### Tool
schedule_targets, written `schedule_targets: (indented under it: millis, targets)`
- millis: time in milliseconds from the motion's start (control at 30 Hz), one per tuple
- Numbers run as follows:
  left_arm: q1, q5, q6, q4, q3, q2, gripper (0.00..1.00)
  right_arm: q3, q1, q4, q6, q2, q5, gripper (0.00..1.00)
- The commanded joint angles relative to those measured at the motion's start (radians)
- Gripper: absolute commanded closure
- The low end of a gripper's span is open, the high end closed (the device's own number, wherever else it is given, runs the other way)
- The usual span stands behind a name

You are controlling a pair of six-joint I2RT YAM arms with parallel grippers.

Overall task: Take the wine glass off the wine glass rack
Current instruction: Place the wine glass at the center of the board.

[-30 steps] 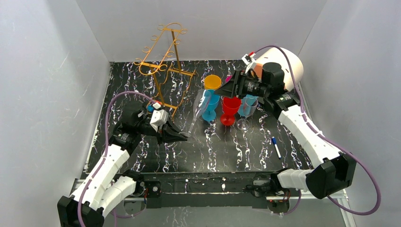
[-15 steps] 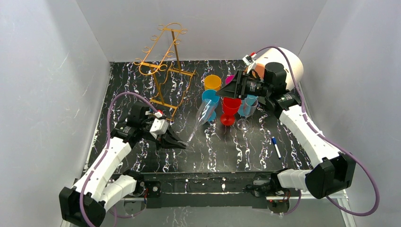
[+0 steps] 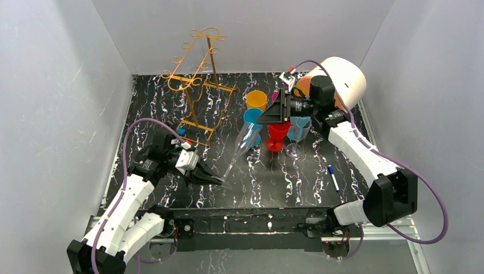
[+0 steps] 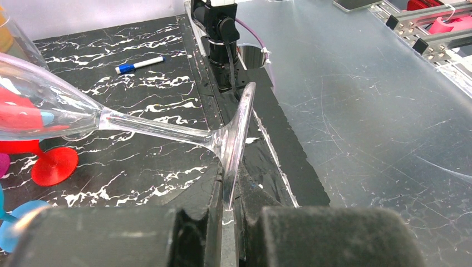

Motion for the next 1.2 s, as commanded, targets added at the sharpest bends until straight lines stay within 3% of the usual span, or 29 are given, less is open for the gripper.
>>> schedule_targets:
  millis: [0, 233, 667, 767, 867, 933, 1167]
  targets:
    - [-0.004, 0.055, 0.022, -0.027, 0.018, -0.018, 1.00, 0.046, 0.040, -0.022, -0.060, 0.036, -0.077, 0.35]
    - [-0.004, 0.010, 0.019, -0.069, 0.024, -0.021, 1.00, 0.055, 0.081, 0.009, -0.057, 0.046, -0.098, 0.51]
    - [-0.004, -0.029, 0.087, -0.150, 0.041, -0.020, 1.00, 0.036, 0.141, 0.028, -0.130, 0.012, -0.194, 0.60]
    - [-0.004, -0.064, 0.096, -0.155, 0.048, -0.019, 1.00, 0.070, 0.140, -0.107, -0.175, 0.044, -0.123, 0.63]
    - [-0.004, -0.098, 0.100, -0.155, 0.042, -0.012, 1.00, 0.106, 0.143, -0.150, -0.175, 0.090, -0.173, 0.68]
    - [-0.005, -0.107, 0.100, -0.162, 0.047, -0.006, 1.00, 0.098, 0.151, -0.127, -0.148, 0.094, -0.188, 0.62]
    - [-0.004, -0.209, 0.118, -0.181, 0.056, -0.024, 1.00, 0.083, 0.167, -0.077, -0.120, 0.084, -0.197, 0.57]
